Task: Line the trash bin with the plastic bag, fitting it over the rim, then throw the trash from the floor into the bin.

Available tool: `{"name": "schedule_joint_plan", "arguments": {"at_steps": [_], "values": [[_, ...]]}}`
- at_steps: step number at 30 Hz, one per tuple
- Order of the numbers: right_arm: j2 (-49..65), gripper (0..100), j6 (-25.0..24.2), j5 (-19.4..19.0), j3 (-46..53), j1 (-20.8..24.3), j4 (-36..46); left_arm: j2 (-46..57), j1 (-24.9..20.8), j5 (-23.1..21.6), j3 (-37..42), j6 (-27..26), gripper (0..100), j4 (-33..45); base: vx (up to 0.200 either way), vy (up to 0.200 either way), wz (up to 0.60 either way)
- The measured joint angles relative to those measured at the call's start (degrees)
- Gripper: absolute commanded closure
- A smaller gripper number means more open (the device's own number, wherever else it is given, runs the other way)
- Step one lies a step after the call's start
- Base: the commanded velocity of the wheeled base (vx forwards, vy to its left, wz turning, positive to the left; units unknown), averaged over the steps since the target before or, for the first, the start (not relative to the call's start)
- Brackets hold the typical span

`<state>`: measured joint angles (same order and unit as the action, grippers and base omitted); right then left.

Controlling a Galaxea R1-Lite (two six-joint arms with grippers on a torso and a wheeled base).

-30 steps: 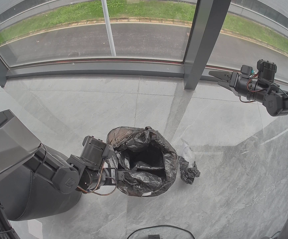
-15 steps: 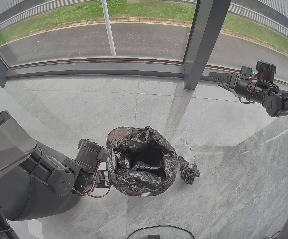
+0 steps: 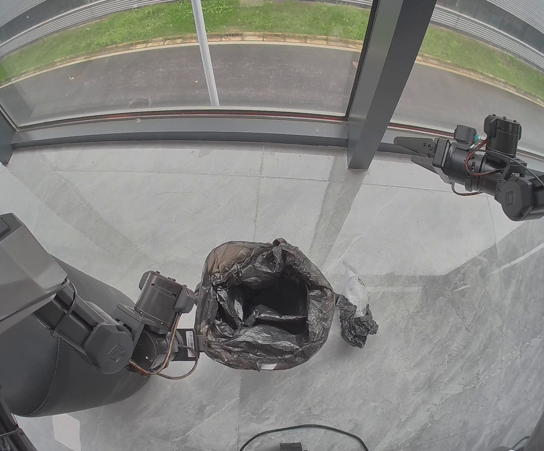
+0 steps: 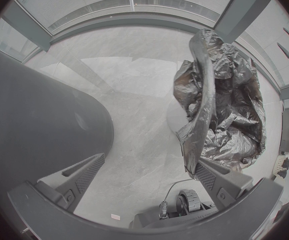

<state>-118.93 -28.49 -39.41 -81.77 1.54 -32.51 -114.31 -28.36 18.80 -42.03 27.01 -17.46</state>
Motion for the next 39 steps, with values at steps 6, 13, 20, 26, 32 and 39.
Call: {"name": "schedule_joint_plan", "arguments": {"at_steps": [6, 13, 20, 26, 32, 39], "values": [[-0.2, 0, 0.0, 0.0, 0.0, 0.0, 0.0, -0.4, 1.2, -0.1, 0.2, 0.1, 0, -1.6, 0.0, 0.0, 0.0], [-0.4, 0, 0.1, 0.0, 0.0, 0.0, 0.0, -2.6, 1.4, -0.2, 0.1, 0.3, 0, -4.5, 0.0, 0.0, 0.0], [-0.6, 0, 0.1, 0.1, 0.0, 0.0, 0.0, -6.8, 1.4, -0.3, -0.3, 0.3, 0, -10.0, 0.0, 0.0, 0.0], [-0.8, 0, 0.2, 0.0, 0.0, 0.0, 0.0, -8.9, 1.4, -0.5, -0.4, 0.2, 0, -11.0, 0.0, 0.0, 0.0], [-1.1, 0, 0.2, 0.0, 0.0, 0.0, -0.9, -10.3, 1.5, -0.7, -1.0, 0.3, 0, -11.2, 0.0, 0.0, 0.0], [-1.8, 0, 0.0, -0.1, 0.2, 0.0, -3.1, -11.6, 1.4, -1.7, -2.2, 1.5, 0, -11.3, 0.0, 0.0, 0.0]]}}
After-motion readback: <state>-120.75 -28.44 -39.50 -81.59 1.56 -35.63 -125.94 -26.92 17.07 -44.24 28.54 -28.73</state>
